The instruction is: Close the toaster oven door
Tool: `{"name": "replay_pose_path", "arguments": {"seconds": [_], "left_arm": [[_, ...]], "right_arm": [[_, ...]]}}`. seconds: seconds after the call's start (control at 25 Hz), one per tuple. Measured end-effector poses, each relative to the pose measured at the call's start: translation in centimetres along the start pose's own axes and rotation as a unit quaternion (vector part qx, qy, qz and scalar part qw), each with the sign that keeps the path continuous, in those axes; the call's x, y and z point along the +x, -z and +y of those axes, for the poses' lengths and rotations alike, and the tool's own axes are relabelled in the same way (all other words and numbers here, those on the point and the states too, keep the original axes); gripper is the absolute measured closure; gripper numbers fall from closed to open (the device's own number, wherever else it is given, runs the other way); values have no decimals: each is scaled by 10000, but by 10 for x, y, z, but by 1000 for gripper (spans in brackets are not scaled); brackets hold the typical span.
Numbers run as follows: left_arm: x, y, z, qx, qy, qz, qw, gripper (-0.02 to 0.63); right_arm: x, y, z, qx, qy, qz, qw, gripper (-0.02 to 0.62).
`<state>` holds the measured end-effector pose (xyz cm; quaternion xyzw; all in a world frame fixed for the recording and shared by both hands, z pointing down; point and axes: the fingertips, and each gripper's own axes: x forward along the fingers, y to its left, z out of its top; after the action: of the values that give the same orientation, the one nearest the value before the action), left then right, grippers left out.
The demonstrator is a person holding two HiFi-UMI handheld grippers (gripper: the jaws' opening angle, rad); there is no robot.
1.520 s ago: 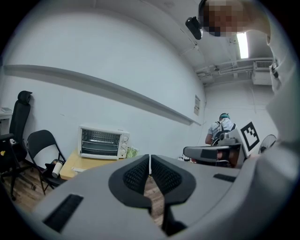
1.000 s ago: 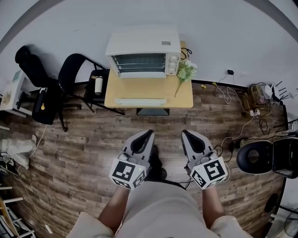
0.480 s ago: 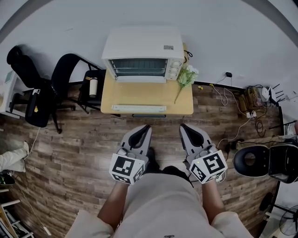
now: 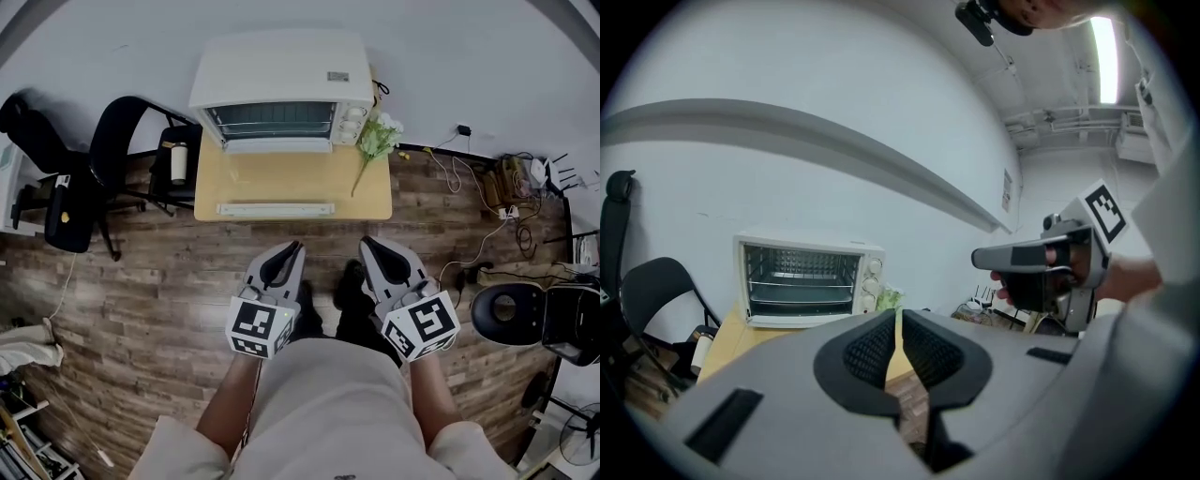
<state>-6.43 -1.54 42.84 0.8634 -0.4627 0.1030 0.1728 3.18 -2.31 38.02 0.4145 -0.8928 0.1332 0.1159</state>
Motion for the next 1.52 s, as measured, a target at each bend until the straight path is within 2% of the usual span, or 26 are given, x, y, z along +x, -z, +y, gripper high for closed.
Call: {"name": "replay_pose_path", "arguments": {"seconds": [0.12,0.32,0.44,0.64,0.92,1.04,1.2,1.44,1.52], "left_arm": [[17,14,3,-2,-15,140,9999,591],[38,31,4,546,-148,367,9977,591],[51,38,3,619,-127,461,9969,591],[70,56,12,746,-301,616,9949,591],[94,95,26,1058,-430,1079,9876,591],[104,111,34,1495,-489,1256,9795,591],[115,135,41,2170,-470,1541,9628,591],[128,162,54,2702,-510,1846,9436,589],[131,169,57,2998,-573,1944,9322,589]], "right_arm": [[8,8,-6,-100,-86,162,9998,597],[21,24,-13,-144,-160,340,9992,597],[26,28,-20,-93,-178,364,9991,597],[35,35,-33,-71,-187,420,9989,597],[42,48,-46,-43,-193,606,9980,597],[45,54,-49,-39,-189,683,9975,597],[46,61,-50,-41,-197,778,9968,597],[46,72,-50,70,-147,859,9962,597],[46,77,-49,100,-153,900,9958,597]]}}
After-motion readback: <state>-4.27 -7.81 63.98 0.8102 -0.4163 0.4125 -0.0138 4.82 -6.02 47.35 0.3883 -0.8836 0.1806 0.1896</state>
